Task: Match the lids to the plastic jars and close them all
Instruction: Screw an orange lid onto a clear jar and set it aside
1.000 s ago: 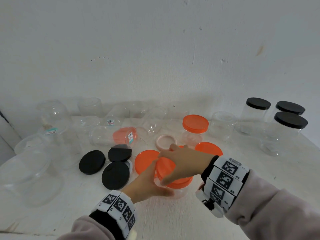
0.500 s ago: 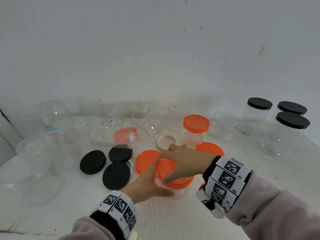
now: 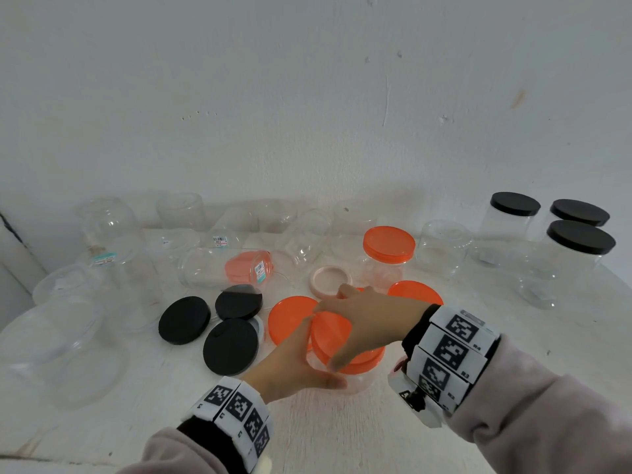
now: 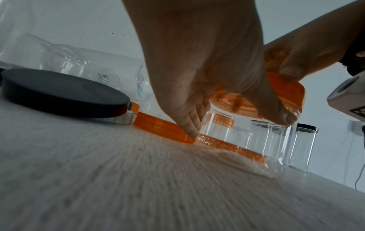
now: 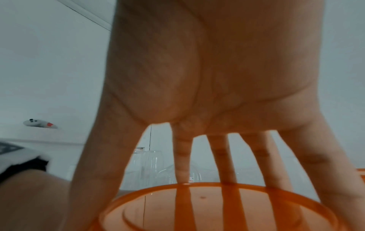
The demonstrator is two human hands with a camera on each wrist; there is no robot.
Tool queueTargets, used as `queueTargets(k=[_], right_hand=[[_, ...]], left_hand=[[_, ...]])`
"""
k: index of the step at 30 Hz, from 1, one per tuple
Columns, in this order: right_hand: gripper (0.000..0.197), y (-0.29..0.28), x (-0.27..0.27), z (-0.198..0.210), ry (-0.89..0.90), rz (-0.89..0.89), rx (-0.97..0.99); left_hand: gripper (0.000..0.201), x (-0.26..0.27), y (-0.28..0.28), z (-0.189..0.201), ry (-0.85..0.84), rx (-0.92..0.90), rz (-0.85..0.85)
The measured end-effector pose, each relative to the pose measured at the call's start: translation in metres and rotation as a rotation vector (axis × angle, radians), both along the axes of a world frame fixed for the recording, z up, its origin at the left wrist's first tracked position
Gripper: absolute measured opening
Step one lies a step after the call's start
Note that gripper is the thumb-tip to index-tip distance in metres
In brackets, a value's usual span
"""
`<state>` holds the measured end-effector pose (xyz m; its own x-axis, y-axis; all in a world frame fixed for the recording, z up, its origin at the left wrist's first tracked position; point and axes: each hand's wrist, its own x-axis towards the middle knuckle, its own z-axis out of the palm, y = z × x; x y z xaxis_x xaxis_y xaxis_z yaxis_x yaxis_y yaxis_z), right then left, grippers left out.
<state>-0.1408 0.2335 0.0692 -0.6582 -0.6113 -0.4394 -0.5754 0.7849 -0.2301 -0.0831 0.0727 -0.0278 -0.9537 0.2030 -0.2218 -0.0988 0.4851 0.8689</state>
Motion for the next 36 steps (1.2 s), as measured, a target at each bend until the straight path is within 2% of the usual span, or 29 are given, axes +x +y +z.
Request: queueTargets(k=[5,8,11,14,18,21,24,30,36], right_hand=[[0.099,-0.002,0.001,-0.010,0.108,-0.080,0.011],[0.104,0.000,0.002,-0.006,0.044,-0.061,0.046],[0.096,0.000,0.002,0.001,-0.041,0.034,0.043],[0.085,0.000,0.000,0.001,-0.012,0.043,-0.003],[0.093,-0.002,0.001,-0.006,0.084,-0.021,0.008],[0.100,-0.004,0.002,-0.012,0.136,-0.072,0.035],[0.100,-0.004,0.005,-0.011,0.080,-0.093,0.020],[0.085,0.000,0.004,0.003,-0.037,0.057,-0.011],[0.081,-0.001,0.005,-0.003,0.060,0.020,-0.028]], left_hand=[[0.097,0.000,0.000,0.002,-0.010,0.017,-0.011],[0.105,0.000,0.000,0.001,-0.002,-0.001,-0.003],[0.120,0.000,0.000,0.000,-0.005,-0.034,0.010],[0.114,0.000,0.000,-0.001,-0.005,-0.022,0.010],[0.113,0.000,0.001,0.001,-0.012,-0.007,-0.002],[0.103,0.000,0.001,0.003,-0.013,0.000,-0.012],[0.104,0.000,0.001,0.002,-0.009,0.005,-0.002],[0.114,0.000,0.001,-0.001,0.005,-0.021,0.021],[0.113,0.000,0.002,0.001,0.000,-0.003,0.008]])
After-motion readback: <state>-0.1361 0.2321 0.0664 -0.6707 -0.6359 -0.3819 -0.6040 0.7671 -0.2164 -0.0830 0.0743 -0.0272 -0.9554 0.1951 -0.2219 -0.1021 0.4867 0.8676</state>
